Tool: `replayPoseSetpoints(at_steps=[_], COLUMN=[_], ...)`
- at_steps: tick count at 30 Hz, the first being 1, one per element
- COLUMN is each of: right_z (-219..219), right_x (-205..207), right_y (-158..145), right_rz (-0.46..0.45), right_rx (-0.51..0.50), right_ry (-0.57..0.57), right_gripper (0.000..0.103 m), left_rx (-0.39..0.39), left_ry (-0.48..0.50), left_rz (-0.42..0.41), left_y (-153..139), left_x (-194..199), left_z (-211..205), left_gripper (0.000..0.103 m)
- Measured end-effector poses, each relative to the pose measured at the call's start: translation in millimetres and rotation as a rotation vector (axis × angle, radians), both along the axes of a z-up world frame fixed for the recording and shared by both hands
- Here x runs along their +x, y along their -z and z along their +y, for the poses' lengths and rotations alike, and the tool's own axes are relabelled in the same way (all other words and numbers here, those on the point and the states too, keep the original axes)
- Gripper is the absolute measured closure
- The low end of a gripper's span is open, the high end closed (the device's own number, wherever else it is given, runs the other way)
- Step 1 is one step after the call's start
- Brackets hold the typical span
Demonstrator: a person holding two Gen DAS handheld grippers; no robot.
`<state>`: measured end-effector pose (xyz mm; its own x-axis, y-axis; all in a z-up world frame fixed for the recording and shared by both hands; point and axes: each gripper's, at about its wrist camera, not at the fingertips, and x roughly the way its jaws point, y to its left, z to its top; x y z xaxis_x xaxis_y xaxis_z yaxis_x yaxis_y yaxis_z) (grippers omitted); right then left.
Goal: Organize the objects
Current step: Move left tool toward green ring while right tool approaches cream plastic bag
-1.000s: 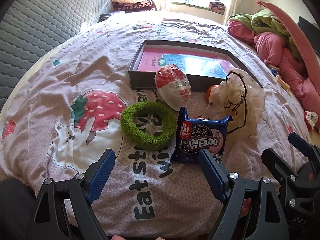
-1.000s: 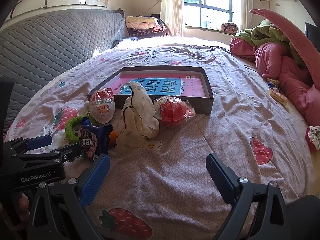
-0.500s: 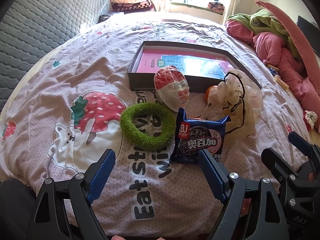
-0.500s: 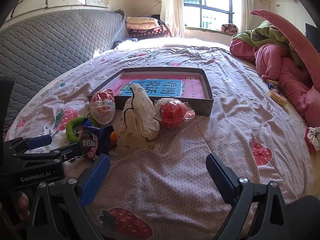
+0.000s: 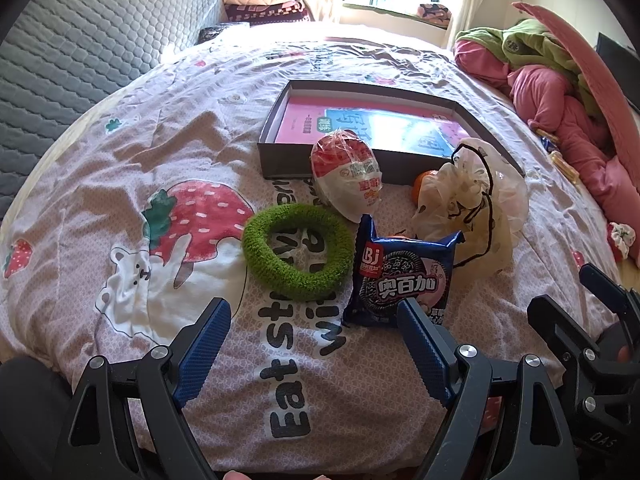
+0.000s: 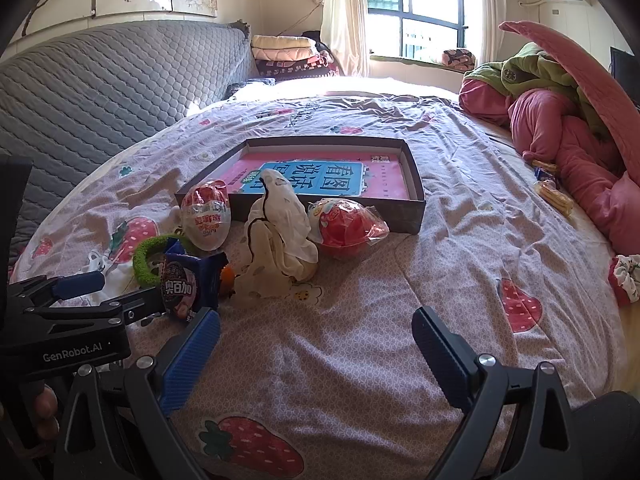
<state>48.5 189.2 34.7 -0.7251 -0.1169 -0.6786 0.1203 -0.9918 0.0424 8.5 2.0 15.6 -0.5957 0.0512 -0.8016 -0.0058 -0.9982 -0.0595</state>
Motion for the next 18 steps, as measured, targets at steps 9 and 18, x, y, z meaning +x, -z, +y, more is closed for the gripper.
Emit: replayPoseSetpoints(at_steps=[9, 18], right_z=[1, -1], right_x=[1, -1], right_y=[0, 0], right_rz=[-0.001, 0.008], right_rx=[-0.001, 0.002], right_ry=[0.0, -0.004], right_gripper=[0.006, 0.006], left_rx=[0.008, 0.032], left_ry=[-0.004, -0.031], left_rz=[-0.009, -0.012], left_y=[4, 8], left_x=[-1, -6], left_z=[-1, -14], left_gripper=[0.017, 0.017])
